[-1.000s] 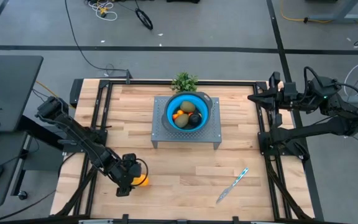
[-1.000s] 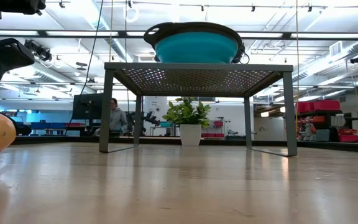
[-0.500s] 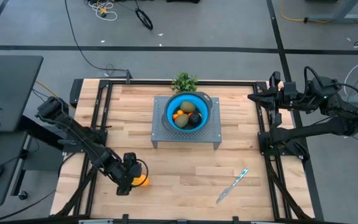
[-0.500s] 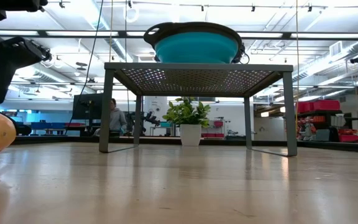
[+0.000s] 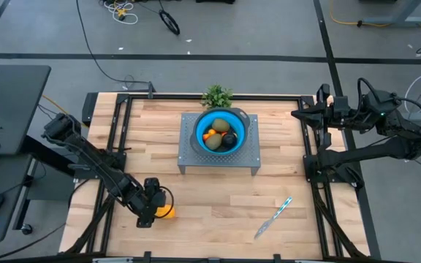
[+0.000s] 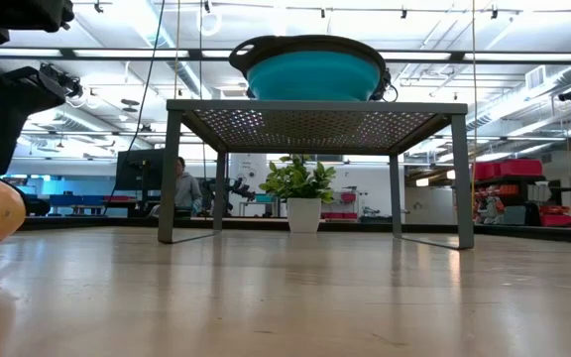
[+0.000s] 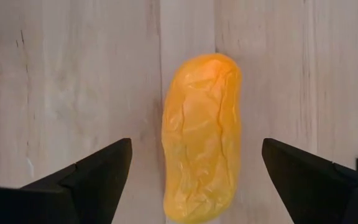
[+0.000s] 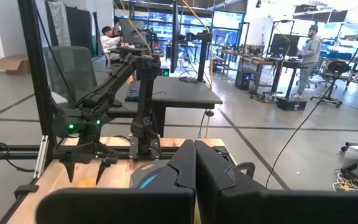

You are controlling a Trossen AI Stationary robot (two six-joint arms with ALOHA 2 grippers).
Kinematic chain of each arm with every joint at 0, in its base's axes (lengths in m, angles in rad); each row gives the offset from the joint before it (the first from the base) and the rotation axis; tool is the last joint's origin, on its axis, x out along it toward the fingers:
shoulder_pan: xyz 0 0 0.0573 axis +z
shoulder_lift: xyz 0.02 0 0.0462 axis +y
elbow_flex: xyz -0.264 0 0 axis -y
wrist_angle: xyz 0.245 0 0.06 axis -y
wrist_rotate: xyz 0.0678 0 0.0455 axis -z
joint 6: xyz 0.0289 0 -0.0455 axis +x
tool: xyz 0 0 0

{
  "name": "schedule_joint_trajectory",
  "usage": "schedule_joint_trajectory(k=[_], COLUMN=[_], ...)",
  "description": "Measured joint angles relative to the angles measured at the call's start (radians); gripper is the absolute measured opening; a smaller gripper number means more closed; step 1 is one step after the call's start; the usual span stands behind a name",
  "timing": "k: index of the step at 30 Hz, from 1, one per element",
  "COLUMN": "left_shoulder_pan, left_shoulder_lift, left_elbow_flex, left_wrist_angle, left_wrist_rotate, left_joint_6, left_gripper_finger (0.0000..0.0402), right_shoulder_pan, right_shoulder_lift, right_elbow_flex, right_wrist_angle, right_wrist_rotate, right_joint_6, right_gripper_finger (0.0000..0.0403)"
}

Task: Pick & Place Fruit
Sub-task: Put the mango into the strainer bowl on the shelf

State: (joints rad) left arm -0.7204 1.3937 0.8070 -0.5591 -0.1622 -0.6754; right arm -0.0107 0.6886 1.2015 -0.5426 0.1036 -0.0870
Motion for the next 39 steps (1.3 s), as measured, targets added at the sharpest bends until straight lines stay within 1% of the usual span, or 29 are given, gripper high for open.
schedule_joint_trajectory(k=[3, 6, 12, 17, 21, 24, 39], left_shoulder_pan=[0.000, -0.002, -0.013, -0.024, -0.024, -0.024, -0.024], left_shoulder_lift=[0.003, 0.034, 0.135, 0.207, 0.212, 0.210, 0.210], left_elbow_flex=[0.000, -0.001, -0.001, -0.001, 0.000, 0.000, 0.000], left_wrist_angle=[0.001, 0.015, 0.102, 0.107, 0.108, 0.107, 0.110], left_wrist_rotate=[-0.002, -0.001, 0.044, 0.072, 0.089, 0.075, 0.075], left_joint_6=[0.000, 0.000, -0.002, -0.053, -0.073, -0.072, -0.092], left_gripper_finger=[0.0369, 0.0368, 0.0368, 0.0368, 0.0368, 0.0368, 0.0368], right_shoulder_pan=[0.000, 0.000, 0.000, 0.000, 0.000, 0.000, 0.000], right_shoulder_lift=[0.000, 0.000, 0.000, 0.000, 0.000, 0.000, 0.000], right_elbow_flex=[0.000, 0.000, 0.000, 0.000, 0.000, 0.000, 0.000], right_wrist_angle=[0.000, 0.000, -0.001, -0.001, -0.001, -0.001, -0.001], right_wrist_rotate=[0.000, 0.000, 0.000, 0.000, 0.000, 0.000, 0.000], right_joint_6=[0.000, 0.000, 0.000, 0.000, 0.000, 0.000, 0.000], right_gripper_finger=[0.0000, 0.0000, 0.0000, 0.0000, 0.0000, 0.0000, 0.0000])
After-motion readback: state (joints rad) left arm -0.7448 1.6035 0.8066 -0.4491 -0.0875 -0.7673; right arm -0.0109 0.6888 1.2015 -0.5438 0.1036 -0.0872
